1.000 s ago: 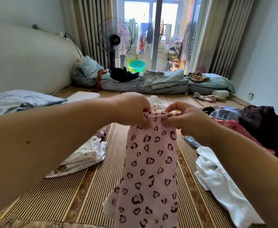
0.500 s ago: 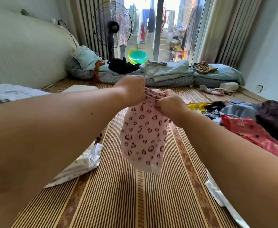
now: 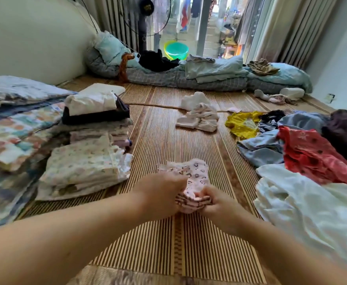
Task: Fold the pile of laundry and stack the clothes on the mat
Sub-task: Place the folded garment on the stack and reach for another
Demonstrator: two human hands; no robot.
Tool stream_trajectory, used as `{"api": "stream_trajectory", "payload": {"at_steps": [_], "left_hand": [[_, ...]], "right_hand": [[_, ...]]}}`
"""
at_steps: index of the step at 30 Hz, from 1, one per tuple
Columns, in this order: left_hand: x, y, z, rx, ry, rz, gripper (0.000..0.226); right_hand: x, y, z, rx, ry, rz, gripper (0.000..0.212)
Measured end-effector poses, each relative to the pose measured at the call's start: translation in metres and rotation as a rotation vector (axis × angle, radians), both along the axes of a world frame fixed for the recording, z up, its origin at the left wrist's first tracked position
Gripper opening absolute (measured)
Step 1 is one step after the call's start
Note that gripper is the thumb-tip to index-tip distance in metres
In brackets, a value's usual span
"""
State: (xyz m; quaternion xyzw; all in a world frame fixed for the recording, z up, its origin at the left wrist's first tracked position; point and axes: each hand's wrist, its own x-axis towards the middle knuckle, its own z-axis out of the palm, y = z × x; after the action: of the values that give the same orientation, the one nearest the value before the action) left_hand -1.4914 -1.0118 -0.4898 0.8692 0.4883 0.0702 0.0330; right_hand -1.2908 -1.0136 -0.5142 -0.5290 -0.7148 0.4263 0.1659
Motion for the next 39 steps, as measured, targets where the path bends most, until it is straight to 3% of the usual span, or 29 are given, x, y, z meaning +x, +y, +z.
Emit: {"api": "stream_trajectory", "payload": {"at_steps": [4, 6, 12, 17, 20, 22, 25, 28, 31, 35, 39], "left_hand": [[0.004, -0.046, -0.048, -0.209, 0.075, 0.029, 0.019], [0.003, -0.06, -0.058, -0.284, 0.036, 0.059, 0.028], [-0.008, -0.062, -0.032, -0.498, -0.249, 0.096, 0.025], [-0.014, -0.002, -0.011, -0.51, -0.695, 0.278, 0.029], [-0.013, 0.041, -0.021, -0.405, -0.842, 0.489, 0.055], [-0.015, 0.055, -0.036, -0.394, -0.74, 0.664, 0.071], [-0.018, 0.06, -0.063, -0.581, -0.475, 0.808, 0.084], [-0.013, 0.057, -0.081, -0.571, -0.296, 0.857, 0.083], [-0.006, 0.056, -0.087, -0.525, -0.246, 0.862, 0.077], [0.002, 0.056, -0.086, -0.522, -0.431, 0.842, 0.055], [-0.003, 0.049, -0.081, -0.675, -0.849, 0.908, 0.078]], "right_hand": [[0.003, -0.035, -0.026, -0.166, -0.224, 0.081, 0.009], [0.006, -0.043, -0.025, -0.242, -0.224, 0.102, 0.01], [0.012, -0.031, 0.0, -0.364, -0.109, 0.164, 0.012], [0.001, 0.021, 0.017, -0.261, 0.123, -0.097, 0.016], [-0.014, 0.059, 0.001, -0.116, 0.111, -0.419, 0.032], [-0.021, 0.071, -0.015, 0.004, -0.077, -0.561, 0.05], [-0.026, 0.079, -0.044, -0.066, -0.206, -0.583, 0.059], [-0.028, 0.08, -0.065, -0.093, -0.395, -0.573, 0.052], [-0.033, 0.081, -0.072, -0.034, -0.464, -0.514, 0.036], [-0.038, 0.079, -0.07, 0.007, -0.215, -0.48, 0.01], [-0.034, 0.062, -0.057, -0.069, 0.196, -0.576, 0.016]]}}
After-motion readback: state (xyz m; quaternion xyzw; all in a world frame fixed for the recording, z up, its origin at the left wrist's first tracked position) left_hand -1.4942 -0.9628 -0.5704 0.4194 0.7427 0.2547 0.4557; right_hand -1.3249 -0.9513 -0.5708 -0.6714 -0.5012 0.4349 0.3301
